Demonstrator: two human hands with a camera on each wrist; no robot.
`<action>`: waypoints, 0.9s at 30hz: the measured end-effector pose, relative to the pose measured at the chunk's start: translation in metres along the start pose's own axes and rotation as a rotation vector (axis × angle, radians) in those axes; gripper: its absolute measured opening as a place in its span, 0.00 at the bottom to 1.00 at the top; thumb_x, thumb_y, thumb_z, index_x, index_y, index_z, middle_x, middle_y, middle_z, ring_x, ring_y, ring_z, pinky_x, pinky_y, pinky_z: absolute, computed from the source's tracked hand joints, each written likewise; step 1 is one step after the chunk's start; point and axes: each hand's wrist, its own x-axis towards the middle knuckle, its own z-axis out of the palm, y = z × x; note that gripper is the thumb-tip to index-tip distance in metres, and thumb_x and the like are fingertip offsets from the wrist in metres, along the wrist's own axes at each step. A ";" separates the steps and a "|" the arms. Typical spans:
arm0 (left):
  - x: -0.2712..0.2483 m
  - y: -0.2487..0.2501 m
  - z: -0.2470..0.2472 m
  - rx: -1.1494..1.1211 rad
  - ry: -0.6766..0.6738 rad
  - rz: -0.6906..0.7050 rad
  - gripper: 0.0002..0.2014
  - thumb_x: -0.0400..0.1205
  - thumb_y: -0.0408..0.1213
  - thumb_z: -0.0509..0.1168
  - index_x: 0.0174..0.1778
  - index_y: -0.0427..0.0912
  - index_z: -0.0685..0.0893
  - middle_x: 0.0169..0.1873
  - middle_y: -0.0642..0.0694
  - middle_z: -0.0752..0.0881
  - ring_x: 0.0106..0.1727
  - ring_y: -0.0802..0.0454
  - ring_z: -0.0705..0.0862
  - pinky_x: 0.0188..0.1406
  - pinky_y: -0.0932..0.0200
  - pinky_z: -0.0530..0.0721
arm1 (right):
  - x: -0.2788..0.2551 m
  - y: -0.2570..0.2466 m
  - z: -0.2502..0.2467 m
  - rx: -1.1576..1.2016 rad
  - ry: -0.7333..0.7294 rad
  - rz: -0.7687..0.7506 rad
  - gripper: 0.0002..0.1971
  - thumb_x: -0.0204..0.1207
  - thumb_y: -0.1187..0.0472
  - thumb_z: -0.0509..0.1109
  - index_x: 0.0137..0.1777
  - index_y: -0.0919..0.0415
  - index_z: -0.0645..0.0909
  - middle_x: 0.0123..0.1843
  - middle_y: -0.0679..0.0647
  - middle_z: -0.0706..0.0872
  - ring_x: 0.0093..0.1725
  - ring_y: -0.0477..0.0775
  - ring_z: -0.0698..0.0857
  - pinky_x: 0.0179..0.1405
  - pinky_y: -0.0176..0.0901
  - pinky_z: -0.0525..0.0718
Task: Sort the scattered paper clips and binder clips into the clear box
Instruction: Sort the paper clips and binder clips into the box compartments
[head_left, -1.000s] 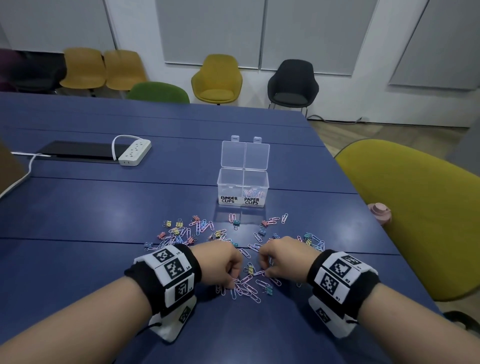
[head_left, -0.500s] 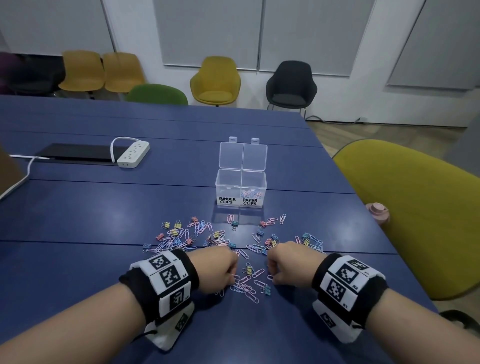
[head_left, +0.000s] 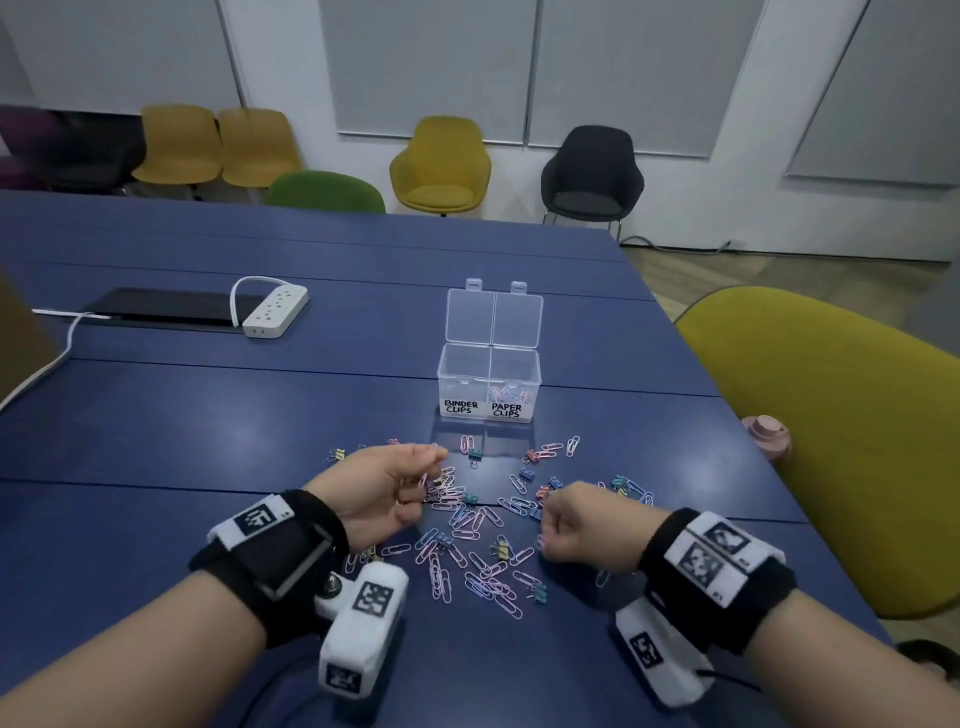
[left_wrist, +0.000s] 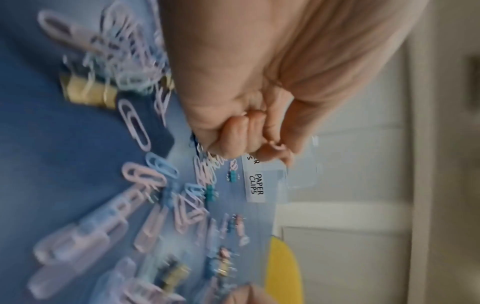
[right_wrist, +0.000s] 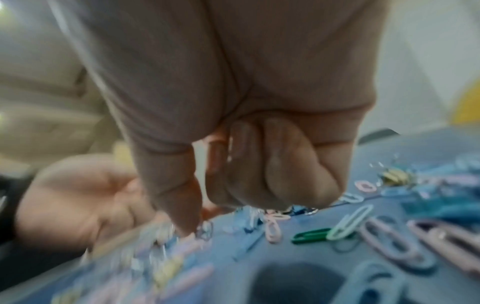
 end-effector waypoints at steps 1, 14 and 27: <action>0.002 0.003 -0.001 -0.118 -0.013 -0.031 0.03 0.79 0.31 0.61 0.43 0.40 0.80 0.29 0.50 0.74 0.21 0.58 0.64 0.16 0.67 0.64 | 0.001 0.005 -0.002 0.178 0.023 0.013 0.06 0.76 0.58 0.67 0.39 0.56 0.78 0.29 0.49 0.77 0.27 0.48 0.73 0.26 0.35 0.72; 0.066 0.079 0.067 0.418 0.003 -0.138 0.14 0.84 0.35 0.52 0.33 0.40 0.74 0.27 0.46 0.74 0.23 0.56 0.69 0.15 0.68 0.68 | 0.035 0.031 -0.035 1.466 -0.048 0.085 0.09 0.78 0.75 0.58 0.45 0.67 0.78 0.28 0.54 0.76 0.22 0.45 0.70 0.14 0.30 0.63; 0.114 0.102 0.074 0.125 0.164 0.162 0.25 0.86 0.56 0.50 0.53 0.36 0.78 0.42 0.45 0.76 0.42 0.54 0.73 0.50 0.59 0.73 | 0.124 -0.012 -0.122 1.063 0.646 0.054 0.16 0.78 0.76 0.50 0.34 0.60 0.70 0.29 0.56 0.70 0.27 0.52 0.72 0.24 0.39 0.74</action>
